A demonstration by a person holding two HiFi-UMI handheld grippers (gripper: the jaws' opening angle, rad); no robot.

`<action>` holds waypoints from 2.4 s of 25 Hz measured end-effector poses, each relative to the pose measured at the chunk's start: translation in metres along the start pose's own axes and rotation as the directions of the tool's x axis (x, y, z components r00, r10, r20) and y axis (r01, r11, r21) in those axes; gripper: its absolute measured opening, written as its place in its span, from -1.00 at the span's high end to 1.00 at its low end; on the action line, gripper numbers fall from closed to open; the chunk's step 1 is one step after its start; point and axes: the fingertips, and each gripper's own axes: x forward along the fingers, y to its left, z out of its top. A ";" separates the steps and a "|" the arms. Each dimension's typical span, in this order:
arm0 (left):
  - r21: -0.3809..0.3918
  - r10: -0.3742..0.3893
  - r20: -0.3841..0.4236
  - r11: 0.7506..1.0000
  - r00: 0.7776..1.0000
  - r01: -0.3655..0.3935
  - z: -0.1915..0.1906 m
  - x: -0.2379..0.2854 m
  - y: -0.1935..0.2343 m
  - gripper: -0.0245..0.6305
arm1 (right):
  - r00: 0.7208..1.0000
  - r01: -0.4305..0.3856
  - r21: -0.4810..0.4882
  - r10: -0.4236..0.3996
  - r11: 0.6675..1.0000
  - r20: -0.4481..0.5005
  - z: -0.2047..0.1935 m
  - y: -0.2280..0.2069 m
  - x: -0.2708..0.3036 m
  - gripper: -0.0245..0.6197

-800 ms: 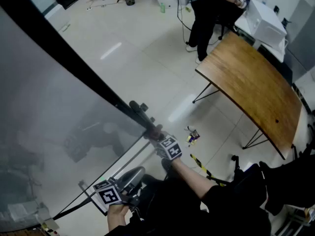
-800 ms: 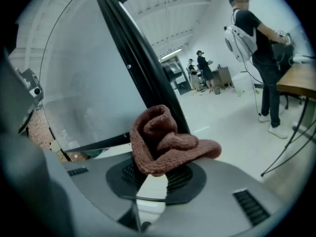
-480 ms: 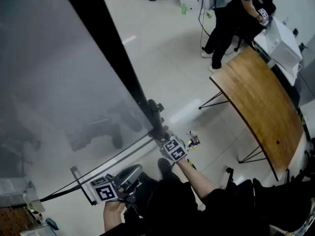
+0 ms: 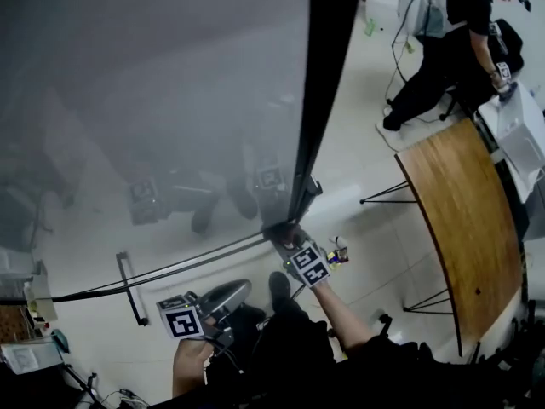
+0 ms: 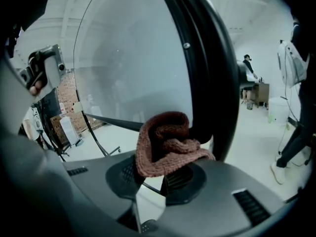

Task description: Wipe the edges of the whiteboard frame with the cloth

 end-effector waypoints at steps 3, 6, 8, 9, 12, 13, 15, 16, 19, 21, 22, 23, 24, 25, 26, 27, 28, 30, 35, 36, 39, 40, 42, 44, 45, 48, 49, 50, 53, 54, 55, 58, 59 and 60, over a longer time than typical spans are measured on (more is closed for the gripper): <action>-0.001 0.015 0.041 1.000 0.999 -0.015 0.003 -0.009 0.002 0.94 | 0.999 -0.044 -0.025 0.044 0.999 -0.012 0.001 0.014 0.008 0.66; -0.002 0.019 0.083 1.000 0.996 -0.019 0.006 -0.023 0.004 0.94 | 0.997 -0.073 -0.033 0.072 0.997 -0.022 0.001 0.029 0.016 0.66; -0.003 0.016 0.114 1.000 0.993 -0.016 0.009 -0.035 0.006 0.94 | 0.996 -0.085 -0.043 0.084 0.995 -0.031 0.003 0.037 0.022 0.66; -0.005 0.015 0.130 1.000 0.991 -0.015 0.010 -0.041 0.008 0.94 | 0.995 -0.091 -0.050 0.089 0.995 -0.036 0.004 0.041 0.025 0.66; -0.011 0.018 0.171 1.000 0.985 -0.017 0.011 -0.066 0.012 0.93 | 0.994 -0.104 -0.061 0.101 0.993 -0.052 0.006 0.058 0.037 0.66; -0.013 0.019 0.184 1.000 0.983 -0.017 0.012 -0.074 0.013 0.93 | 0.993 -0.108 -0.059 0.105 0.992 -0.056 0.007 0.064 0.041 0.66; -0.012 0.020 0.211 1.000 0.977 -0.018 0.015 -0.089 0.014 0.94 | 0.992 -0.116 -0.053 0.113 0.992 -0.061 0.009 0.076 0.048 0.66; -0.010 0.020 0.223 1.000 0.975 -0.018 0.015 -0.096 0.014 0.94 | 0.991 -0.118 -0.052 0.115 0.992 -0.062 0.009 0.080 0.051 0.66; -0.012 0.021 0.257 1.000 0.966 -0.019 0.016 -0.122 0.017 0.93 | 0.992 -0.115 -0.053 0.111 0.992 -0.067 0.012 0.097 0.063 0.66; -0.016 0.019 0.280 1.000 0.960 -0.015 0.015 -0.142 0.019 0.93 | 0.992 -0.107 -0.050 0.103 0.993 -0.073 0.014 0.109 0.071 0.66; -0.017 0.016 0.291 1.000 0.957 -0.012 0.015 -0.152 0.020 0.94 | 0.992 -0.102 -0.048 0.098 0.994 -0.077 0.014 0.116 0.075 0.66; -0.017 0.013 0.302 1.000 0.953 -0.008 0.015 -0.161 0.021 0.94 | 0.992 -0.098 -0.045 0.094 0.994 -0.080 0.014 0.122 0.078 0.66; -0.017 0.010 0.311 1.000 0.950 -0.005 0.015 -0.170 0.021 0.94 | 0.992 -0.095 -0.042 0.091 0.995 -0.082 0.015 0.128 0.081 0.66; -0.021 0.009 0.320 1.000 0.948 -0.003 0.015 -0.176 0.022 0.94 | 0.992 -0.094 -0.040 0.090 0.995 -0.083 0.015 0.133 0.084 0.65; -0.029 0.010 0.328 1.000 0.945 -0.001 0.014 -0.181 0.024 0.94 | 0.993 -0.093 -0.038 0.090 0.995 -0.082 0.016 0.136 0.086 0.66; -0.035 0.008 0.337 0.999 0.941 0.004 0.013 -0.184 0.024 0.94 | 0.993 -0.092 -0.035 0.089 0.995 -0.082 0.017 0.137 0.087 0.66; -0.031 -0.002 0.346 0.999 0.938 0.014 0.012 -0.187 0.024 0.94 | 0.992 -0.090 -0.031 0.087 0.995 -0.087 0.016 0.138 0.088 0.65; -0.021 -0.020 0.359 0.999 0.933 0.030 0.009 -0.191 0.025 0.94 | 0.992 -0.085 -0.022 0.083 0.996 -0.100 0.014 0.138 0.090 0.66; -0.035 0.000 0.383 0.999 0.924 0.014 0.006 -0.207 0.033 0.94 | 0.990 -0.094 -0.020 0.092 0.995 -0.103 0.022 0.152 0.099 0.65; -0.045 -0.001 0.390 0.999 0.921 0.020 0.005 -0.213 0.035 0.93 | 0.990 -0.094 -0.015 0.092 0.995 -0.109 0.023 0.158 0.101 0.66; -0.031 -0.009 0.404 0.999 0.915 0.023 0.005 -0.240 0.041 0.93 | 0.988 -0.091 -0.011 0.089 0.996 -0.123 0.023 0.180 0.111 0.66; -0.032 -0.008 0.413 0.999 0.911 0.024 0.006 -0.249 0.042 0.94 | 0.988 -0.093 -0.014 0.091 0.996 -0.123 0.023 0.187 0.116 0.66; -0.046 -0.008 0.435 0.998 0.901 0.031 0.006 -0.264 0.045 0.94 | 0.987 -0.101 -0.021 0.098 0.995 -0.125 0.025 0.199 0.124 0.66; -0.048 -0.003 0.449 0.998 0.893 0.027 0.005 -0.278 0.049 0.94 | 0.986 -0.106 -0.023 0.102 0.994 -0.134 0.026 0.211 0.131 0.66; -0.047 -0.003 0.456 0.998 0.890 0.028 0.006 -0.286 0.051 0.94 | 0.985 -0.107 -0.024 0.103 0.994 -0.137 0.026 0.216 0.135 0.66; -0.047 -0.011 0.480 0.998 0.877 0.039 0.008 -0.309 0.054 0.94 | 0.984 -0.102 -0.027 0.097 0.994 -0.148 0.025 0.230 0.146 0.66; -0.044 -0.010 0.486 0.998 0.874 0.036 0.008 -0.316 0.055 0.94 | 0.984 -0.097 -0.028 0.092 0.995 -0.152 0.025 0.234 0.149 0.65; -0.043 -0.012 0.491 0.998 0.871 0.038 0.008 -0.323 0.056 0.94 | 0.984 -0.091 -0.028 0.086 0.995 -0.153 0.025 0.238 0.152 0.65; -0.044 -0.009 0.501 0.998 0.865 0.036 0.005 -0.344 0.061 0.94 | 0.986 -0.076 -0.025 0.072 0.997 -0.148 0.029 0.249 0.160 0.65; -0.040 -0.009 0.505 0.999 0.863 0.034 0.006 -0.351 0.062 0.94 | 0.987 -0.070 -0.020 0.066 0.997 -0.146 0.030 0.252 0.163 0.65; -0.039 -0.014 0.510 0.998 0.860 0.039 0.007 -0.357 0.062 0.94 | 0.988 -0.064 -0.013 0.061 0.998 -0.143 0.031 0.255 0.166 0.65; -0.042 -0.017 0.519 0.998 0.855 0.046 0.007 -0.376 0.062 0.94 | 0.989 -0.053 0.001 0.053 0.999 -0.137 0.036 0.267 0.172 0.65; -0.041 -0.015 0.518 0.998 0.855 0.042 0.006 -0.382 0.062 0.94 | 0.989 -0.048 0.004 0.049 0.999 -0.139 0.038 0.271 0.173 0.65; -0.039 -0.013 0.516 0.998 0.856 0.039 0.005 -0.386 0.062 0.94 | 0.989 -0.042 0.007 0.043 0.999 -0.142 0.038 0.274 0.174 0.66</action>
